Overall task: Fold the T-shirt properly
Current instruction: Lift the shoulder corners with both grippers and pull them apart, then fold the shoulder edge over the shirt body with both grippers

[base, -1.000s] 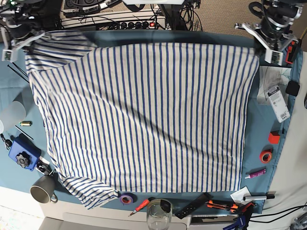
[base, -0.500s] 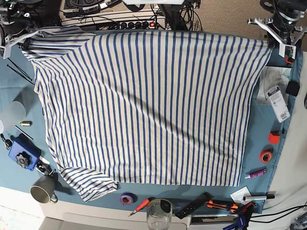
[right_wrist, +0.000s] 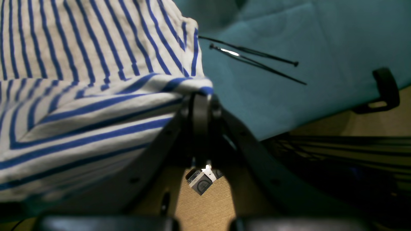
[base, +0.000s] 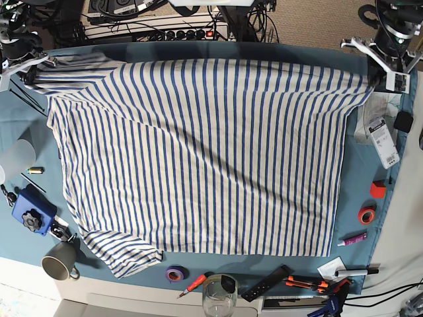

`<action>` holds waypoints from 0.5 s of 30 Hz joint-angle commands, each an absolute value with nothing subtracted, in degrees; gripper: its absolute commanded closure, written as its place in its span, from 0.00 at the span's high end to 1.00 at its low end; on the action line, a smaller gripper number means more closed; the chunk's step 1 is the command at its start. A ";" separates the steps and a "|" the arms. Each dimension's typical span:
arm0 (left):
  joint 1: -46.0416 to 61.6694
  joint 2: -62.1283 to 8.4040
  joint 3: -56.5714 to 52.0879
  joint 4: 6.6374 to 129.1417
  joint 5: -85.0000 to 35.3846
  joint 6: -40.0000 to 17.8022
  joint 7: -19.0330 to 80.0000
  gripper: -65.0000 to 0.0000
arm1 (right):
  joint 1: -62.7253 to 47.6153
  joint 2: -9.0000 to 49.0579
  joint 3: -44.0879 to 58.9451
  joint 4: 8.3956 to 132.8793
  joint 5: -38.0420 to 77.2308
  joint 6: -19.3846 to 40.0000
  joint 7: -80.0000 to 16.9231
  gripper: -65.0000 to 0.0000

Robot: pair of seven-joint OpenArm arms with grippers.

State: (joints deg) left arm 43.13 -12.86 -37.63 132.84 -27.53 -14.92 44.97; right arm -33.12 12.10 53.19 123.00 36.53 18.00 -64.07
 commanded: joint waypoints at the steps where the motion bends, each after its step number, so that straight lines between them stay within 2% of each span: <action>1: 42.94 -13.39 -38.02 133.05 -27.31 -14.87 42.94 0.00 | -32.71 13.04 53.19 123.15 36.40 17.74 -61.78 0.00; 11: 35.57 -14.11 -38.02 125.80 -28.82 -16.78 40.62 0.00 | -27.62 13.30 44.18 122.13 27.42 17.50 -58.39 0.00; 15: 33.06 -15.44 -38.02 123.46 -28.77 -18.00 38.92 0.00 | -25.69 13.32 38.63 122.13 20.14 14.74 -55.29 0.00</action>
